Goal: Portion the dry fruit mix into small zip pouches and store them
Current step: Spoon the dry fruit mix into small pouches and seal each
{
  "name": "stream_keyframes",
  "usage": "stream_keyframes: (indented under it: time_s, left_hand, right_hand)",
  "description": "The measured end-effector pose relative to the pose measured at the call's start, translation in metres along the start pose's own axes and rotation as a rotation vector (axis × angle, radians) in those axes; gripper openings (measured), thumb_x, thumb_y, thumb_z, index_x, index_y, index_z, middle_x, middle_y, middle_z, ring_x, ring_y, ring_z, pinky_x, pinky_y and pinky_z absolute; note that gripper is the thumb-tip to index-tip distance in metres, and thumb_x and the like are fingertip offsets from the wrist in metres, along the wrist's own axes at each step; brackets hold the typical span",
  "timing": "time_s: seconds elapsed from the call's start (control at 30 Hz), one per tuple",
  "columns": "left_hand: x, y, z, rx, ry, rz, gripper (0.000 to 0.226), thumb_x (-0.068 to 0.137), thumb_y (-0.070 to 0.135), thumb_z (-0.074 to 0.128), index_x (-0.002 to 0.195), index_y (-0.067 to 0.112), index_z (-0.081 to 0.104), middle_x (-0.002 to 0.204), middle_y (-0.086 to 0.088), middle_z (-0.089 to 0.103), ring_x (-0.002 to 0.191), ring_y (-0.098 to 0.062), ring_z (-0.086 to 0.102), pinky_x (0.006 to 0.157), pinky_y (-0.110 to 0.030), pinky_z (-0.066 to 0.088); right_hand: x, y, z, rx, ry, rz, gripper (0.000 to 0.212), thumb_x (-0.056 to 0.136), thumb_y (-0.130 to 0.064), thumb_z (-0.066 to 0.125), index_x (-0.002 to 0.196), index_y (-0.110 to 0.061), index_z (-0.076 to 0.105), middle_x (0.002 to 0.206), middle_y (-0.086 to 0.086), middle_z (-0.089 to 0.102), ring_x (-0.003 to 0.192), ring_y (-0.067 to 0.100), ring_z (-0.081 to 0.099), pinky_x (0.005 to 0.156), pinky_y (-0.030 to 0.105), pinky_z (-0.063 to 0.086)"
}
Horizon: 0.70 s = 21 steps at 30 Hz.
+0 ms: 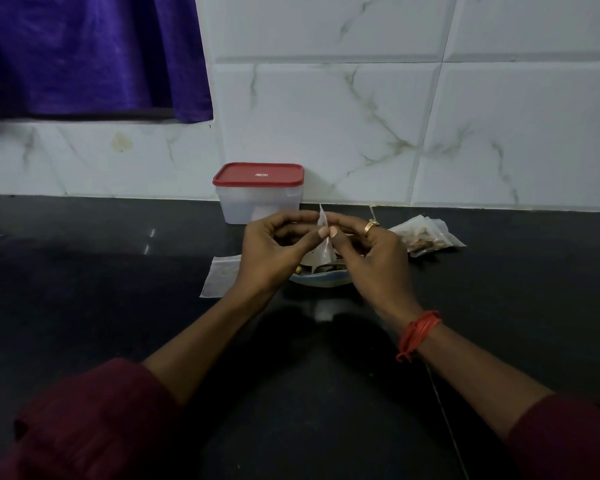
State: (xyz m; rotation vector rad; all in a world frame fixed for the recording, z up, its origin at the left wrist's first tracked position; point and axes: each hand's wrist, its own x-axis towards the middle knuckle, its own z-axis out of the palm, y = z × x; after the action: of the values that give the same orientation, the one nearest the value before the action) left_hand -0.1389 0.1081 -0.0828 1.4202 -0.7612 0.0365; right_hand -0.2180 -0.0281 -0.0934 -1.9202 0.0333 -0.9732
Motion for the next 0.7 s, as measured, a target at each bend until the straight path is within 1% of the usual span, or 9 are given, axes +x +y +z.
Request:
stream_keyframes:
  time_s: [0.1,0.2,0.3,0.43,0.5,0.6,0.7]
  left_hand:
    - [0.0007,-0.0014,-0.0011,-0.062,0.015,-0.084,0.024,0.082,0.013,0.078,0.106,0.009,0.073,0.091,-0.005,0.078,0.089,-0.018,0.076,0.077,-0.028,0.061]
    - [0.0007,-0.0047,-0.0025,-0.094,0.037,-0.144,0.026,0.082,0.013,0.078,0.107,0.006,0.073,0.092,-0.009,0.078,0.089,-0.022,0.076,0.08,-0.036,0.062]
    - [0.0016,-0.006,-0.0053,-0.126,0.052,-0.193,0.021,0.082,0.01,0.079,0.103,0.008,0.074,0.092,-0.01,0.078,0.086,-0.025,0.076,0.078,-0.041,0.063]
    - [0.0017,-0.0032,-0.0061,-0.177,0.071,-0.233,0.02,0.081,0.007,0.079,0.099,0.009,0.073,0.089,-0.009,0.078,0.078,-0.02,0.075,0.067,-0.033,0.062]
    - [0.0015,-0.002,-0.0056,-0.195,0.076,-0.246,0.02,0.078,0.007,0.08,0.097,0.01,0.074,0.089,-0.009,0.078,0.079,-0.021,0.075,0.067,-0.032,0.062]
    - [0.0021,-0.0012,-0.0057,-0.217,0.085,-0.244,0.029,0.07,0.013,0.084,0.097,0.007,0.073,0.09,-0.013,0.078,0.085,-0.025,0.076,0.072,-0.033,0.062]
    - [0.0024,-0.0009,-0.0055,-0.216,0.079,-0.22,0.036,0.065,0.018,0.083,0.096,0.006,0.072,0.087,-0.01,0.077,0.083,-0.021,0.075,0.072,-0.027,0.059]
  right_hand:
    - [-0.0011,-0.0017,-0.0012,-0.006,-0.035,-0.016,0.028,0.094,-0.027,0.07,0.122,-0.028,0.072,0.106,-0.01,0.076,0.095,0.001,0.071,0.081,0.031,0.061]
    - [-0.0032,-0.0015,-0.0007,-0.05,-0.058,-0.032,0.034,0.091,-0.024,0.074,0.124,-0.028,0.07,0.096,-0.008,0.076,0.088,-0.001,0.071,0.078,0.027,0.061]
    - [-0.0039,-0.0022,-0.0006,-0.079,-0.063,-0.059,0.039,0.087,-0.025,0.078,0.125,-0.029,0.07,0.1,-0.01,0.075,0.092,-0.005,0.069,0.077,0.024,0.061]
    - [-0.0041,-0.0023,0.0,-0.154,-0.063,-0.133,0.046,0.083,-0.025,0.082,0.127,-0.03,0.068,0.107,-0.013,0.074,0.094,-0.006,0.068,0.08,0.024,0.06]
    - [-0.0043,-0.0027,0.0013,-0.135,-0.064,-0.142,0.045,0.084,-0.023,0.081,0.126,-0.03,0.069,0.108,-0.012,0.073,0.093,-0.004,0.069,0.079,0.025,0.061]
    - [-0.0038,-0.0023,0.0016,-0.101,-0.035,-0.137,0.035,0.086,-0.021,0.078,0.12,-0.026,0.072,0.105,-0.011,0.071,0.087,0.0,0.07,0.076,0.027,0.061]
    - [-0.0033,-0.0021,0.0006,-0.04,-0.022,-0.079,0.023,0.089,-0.019,0.075,0.111,-0.025,0.075,0.096,-0.01,0.075,0.084,0.0,0.072,0.075,0.026,0.061]
